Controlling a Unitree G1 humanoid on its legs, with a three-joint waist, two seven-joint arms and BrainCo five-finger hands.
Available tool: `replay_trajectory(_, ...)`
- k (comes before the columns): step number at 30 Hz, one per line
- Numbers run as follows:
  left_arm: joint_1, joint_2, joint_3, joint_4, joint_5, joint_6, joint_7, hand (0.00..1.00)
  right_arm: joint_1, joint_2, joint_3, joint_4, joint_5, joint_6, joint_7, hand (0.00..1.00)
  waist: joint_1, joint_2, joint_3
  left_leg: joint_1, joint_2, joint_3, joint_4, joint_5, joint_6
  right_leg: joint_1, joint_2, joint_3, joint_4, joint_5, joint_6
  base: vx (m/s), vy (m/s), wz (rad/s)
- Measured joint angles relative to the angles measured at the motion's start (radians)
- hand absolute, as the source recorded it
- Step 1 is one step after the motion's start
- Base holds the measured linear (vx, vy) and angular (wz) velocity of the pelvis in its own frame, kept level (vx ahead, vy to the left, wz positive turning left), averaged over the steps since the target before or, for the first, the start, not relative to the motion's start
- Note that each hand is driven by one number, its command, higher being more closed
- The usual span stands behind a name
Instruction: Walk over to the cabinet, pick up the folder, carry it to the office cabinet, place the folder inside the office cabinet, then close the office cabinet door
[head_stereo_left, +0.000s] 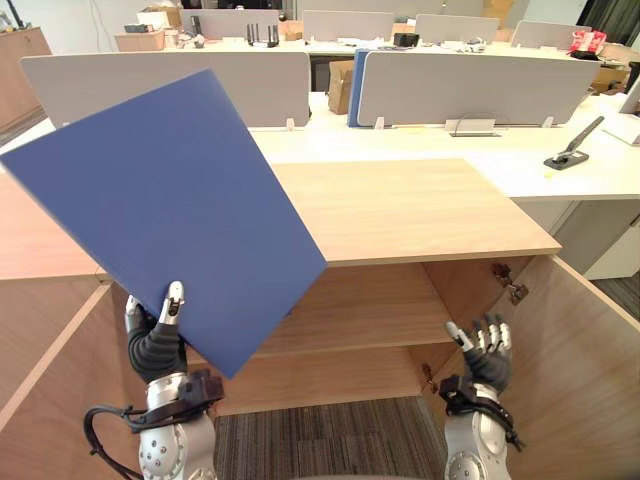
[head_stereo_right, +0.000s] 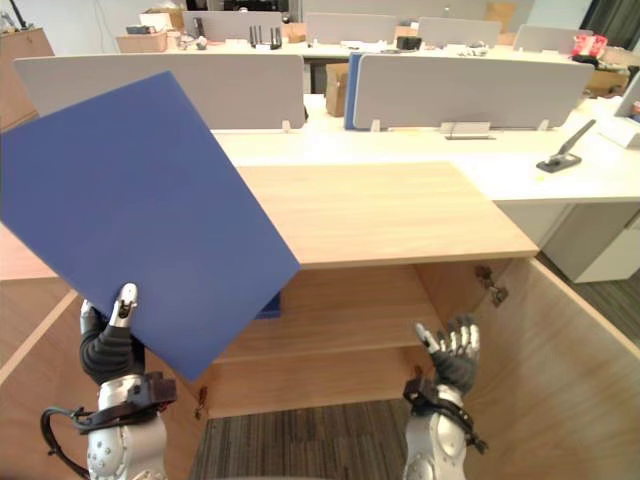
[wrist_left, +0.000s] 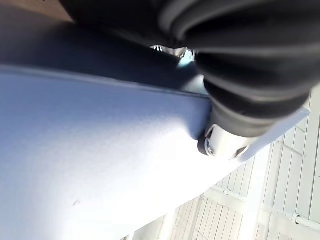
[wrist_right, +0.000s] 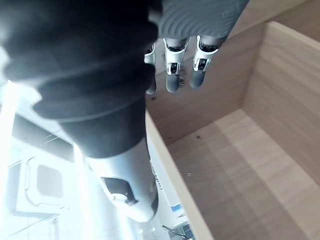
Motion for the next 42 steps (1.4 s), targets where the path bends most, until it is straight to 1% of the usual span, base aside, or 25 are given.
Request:
replay_trajectory(1, 0.0, 0.0, -0.012, 0.0, 0.027, 0.0, 0.0, 1.0, -0.001, 0.0, -0.001, -0.058, -0.074, 0.004, -0.035, 0.0, 0.0, 0.003, -0.002, 0.0, 0.0, 0.001, 0.0, -0.001, -0.001, 0.0, 0.0, 0.001, -0.001, 0.0, 0.0, 0.0, 0.0, 0.0)
replay_trajectory(2, 0.0, 0.0, -0.019, 0.0, 0.043, 0.0, 0.002, 1.0, -0.001, 0.0, 0.0, -0.091, -0.111, 0.009, -0.052, 0.0, 0.0, 0.005, -0.003, 0.0, 0.0, 0.001, 0.0, -0.001, -0.001, 0.0, 0.0, 0.001, -0.002, 0.0, 0.0, 0.0, 0.0, 0.0)
replay_trajectory(3, -0.001, 0.001, -0.033, 0.0, 0.085, 0.001, 0.005, 1.0, -0.005, 0.0, 0.001, -0.152, -0.176, 0.012, -0.075, 0.0, 0.001, 0.009, -0.006, 0.0, 0.0, 0.001, 0.0, -0.002, -0.002, 0.0, 0.001, 0.001, -0.001, 0.0, 0.0, 0.0, 0.0, 0.0)
replay_trajectory(4, -0.005, 0.002, -0.047, 0.0, 0.158, 0.001, 0.016, 1.0, -0.014, -0.001, 0.002, -0.203, -0.24, 0.015, -0.094, 0.0, 0.001, 0.012, -0.009, 0.0, 0.0, 0.001, 0.0, -0.003, -0.004, 0.001, 0.001, 0.002, -0.001, 0.0, 0.0, 0.04, 0.006, -0.01)
replay_trajectory(5, -0.007, 0.004, -0.052, 0.0, 0.193, 0.001, 0.021, 1.0, -0.02, -0.002, 0.003, -0.225, -0.264, 0.016, -0.099, 0.0, 0.001, 0.013, -0.01, 0.0, 0.0, 0.002, 0.0, -0.004, -0.004, 0.001, 0.001, 0.002, -0.001, 0.0, 0.0, 0.0, 0.0, 0.0)
replay_trajectory(6, -0.014, 0.012, -0.064, 0.0, 0.254, 0.002, 0.026, 1.0, -0.039, -0.003, 0.007, -0.26, -0.298, 0.017, -0.1, 0.0, 0.0, 0.016, -0.01, 0.0, 0.0, 0.001, 0.0, -0.004, -0.004, 0.001, 0.001, 0.002, -0.002, 0.0, 0.0, 0.0, 0.0, 0.0)
replay_trajectory(7, -0.017, 0.015, -0.067, 0.0, 0.265, 0.002, 0.026, 1.0, -0.045, -0.004, 0.009, -0.268, -0.303, 0.017, -0.1, 0.0, 0.0, 0.016, -0.01, 0.0, 0.0, 0.001, 0.0, -0.004, -0.005, 0.001, 0.001, 0.003, -0.002, 0.0, 0.0, 0.0, 0.0, 0.0)
replay_trajectory(8, -0.035, 0.035, -0.079, 0.001, 0.327, 0.003, 0.027, 1.0, -0.086, -0.005, 0.022, -0.3, -0.335, 0.017, -0.089, 0.0, 0.0, 0.018, -0.011, 0.0, 0.0, 0.001, 0.0, -0.005, -0.005, 0.001, 0.002, 0.004, -0.003, 0.0, 0.0, 0.0, 0.0, 0.0)
replay_trajectory(10, -0.053, 0.055, -0.084, 0.002, 0.369, 0.003, 0.027, 1.0, -0.139, -0.005, 0.045, -0.313, -0.36, 0.017, -0.07, 0.0, -0.002, 0.018, -0.011, 0.0, -0.001, 0.0, 0.0, -0.006, -0.005, 0.001, 0.002, 0.008, -0.003, 0.0, 0.0, 0.0, 0.0, 0.0)
replay_trajectory(11, -0.064, 0.064, -0.087, 0.006, 0.388, 0.003, 0.027, 1.0, -0.172, -0.005, 0.069, -0.313, -0.382, 0.016, -0.049, 0.0, -0.002, 0.018, -0.01, -0.001, -0.002, -0.001, 0.0, -0.007, -0.005, 0.0, 0.001, 0.009, -0.003, 0.0, 0.0, 0.0, 0.0, 0.0)
replay_trajectory(13, -0.077, 0.069, -0.087, 0.02, 0.4, 0.002, 0.027, 1.0, -0.204, -0.006, 0.102, -0.309, -0.382, 0.016, -0.029, 0.0, -0.001, 0.019, -0.01, -0.001, -0.005, -0.003, 0.0, -0.008, -0.004, 0.0, 0.0, 0.009, -0.003, 0.0, 0.0, 0.0, 0.0, 0.0)
replay_trajectory(16, -0.093, 0.071, -0.087, 0.045, 0.415, 0.002, 0.029, 1.0, -0.267, -0.014, 0.174, -0.239, -0.373, 0.009, 0.032, 0.0, -0.001, 0.019, -0.004, -0.002, -0.007, -0.008, 0.0, -0.009, -0.003, 0.0, -0.002, 0.008, -0.003, 0.0, 0.001, 0.0, 0.0, 0.0)
replay_trajectory(17, -0.095, 0.077, -0.088, 0.045, 0.421, 0.002, 0.03, 1.0, -0.278, -0.02, 0.181, -0.218, -0.361, 0.008, 0.049, 0.0, -0.001, 0.019, -0.002, -0.003, -0.008, -0.009, 0.0, -0.009, -0.003, -0.001, -0.002, 0.008, -0.003, 0.0, 0.001, 0.0, 0.0, 0.0)
replay_trajectory(18, -0.103, 0.081, -0.092, 0.047, 0.432, 0.002, 0.029, 1.0, -0.305, -0.036, 0.207, -0.161, -0.309, 0.007, 0.086, 0.0, 0.001, 0.02, 0.0, -0.004, -0.009, -0.012, 0.0, -0.009, -0.003, -0.001, -0.002, 0.006, -0.002, 0.0, 0.0, 0.0, 0.0, 0.0)
replay_trajectory(22, -0.123, 0.09, -0.097, 0.066, 0.426, 0.0, 0.02, 1.0, -0.366, -0.074, 0.238, -0.037, -0.124, 0.011, 0.181, 0.0, 0.004, 0.022, 0.003, -0.015, -0.01, -0.021, 0.001, -0.007, -0.002, -0.006, -0.002, 0.0, -0.003, -0.001, 0.0, 0.0, 0.009, 0.05)
replay_trajectory(24, -0.123, 0.091, -0.097, 0.068, 0.411, 0.0, 0.013, 1.0, -0.395, -0.086, 0.247, 0.002, -0.086, 0.019, 0.198, 0.0, 0.004, 0.022, 0.007, -0.02, -0.011, -0.025, 0.001, -0.006, -0.002, -0.008, -0.002, -0.002, -0.003, -0.001, 0.0, 0.01, 0.012, 0.05)
replay_trajectory(26, -0.124, 0.096, -0.099, 0.081, 0.393, 0.0, 0.008, 1.0, -0.424, -0.095, 0.251, 0.054, -0.046, 0.024, 0.207, 0.0, 0.005, 0.022, 0.008, -0.02, -0.011, -0.028, 0.001, -0.006, -0.002, -0.008, -0.002, -0.002, -0.003, -0.001, 0.0, 0.01, 0.012, 0.03)
replay_trajectory(28, -0.125, 0.099, -0.104, 0.086, 0.372, 0.001, 0.0, 1.0, -0.461, -0.1, 0.252, 0.123, 0.007, 0.039, 0.207, 0.0, 0.005, 0.021, 0.013, -0.023, -0.011, -0.034, 0.001, -0.005, -0.001, -0.007, -0.002, -0.006, -0.002, -0.002, 0.0, 0.0, 0.01, 0.06)
replay_trajectory(33, -0.125, 0.1, -0.112, 0.086, 0.32, 0.002, -0.001, 1.0, -0.53, -0.108, 0.258, 0.262, 0.086, 0.06, 0.206, 0.0, 0.004, 0.02, 0.015, -0.035, -0.014, -0.055, 0.001, 0.001, 0.002, -0.008, -0.002, -0.027, -0.002, -0.003, 0.0, 0.0, 0.011, 0.12)
replay_trajectory(36, -0.125, 0.104, -0.121, 0.086, 0.289, 0.003, -0.005, 1.0, -0.609, -0.133, 0.308, 0.348, 0.128, 0.076, 0.206, 0.0, 0.01, 0.018, 0.016, -0.036, -0.014, -0.059, 0.001, 0.004, 0.003, -0.007, -0.002, -0.029, 0.0, -0.003, 0.0, -0.01, 0.012, 0.04)
replay_trajectory(40, -0.124, 0.119, -0.125, 0.086, 0.268, 0.005, -0.005, 1.0, -0.688, -0.145, 0.345, 0.435, 0.168, 0.082, 0.215, 0.0, 0.012, 0.013, 0.019, -0.036, -0.014, -0.061, 0.001, 0.006, 0.004, -0.007, -0.002, -0.03, 0.003, -0.003, 0.0, 0.0, 0.0, 0.0)
replay_trajectory(42, -0.124, 0.131, -0.124, 0.086, 0.255, 0.005, 0.004, 1.0, -0.733, -0.172, 0.379, 0.477, 0.227, 0.086, 0.236, 0.0, 0.014, 0.008, 0.022, -0.036, -0.014, -0.062, 0.001, 0.007, 0.004, -0.007, -0.002, -0.031, 0.005, -0.003, 0.0, 0.0, 0.0, 0.0)
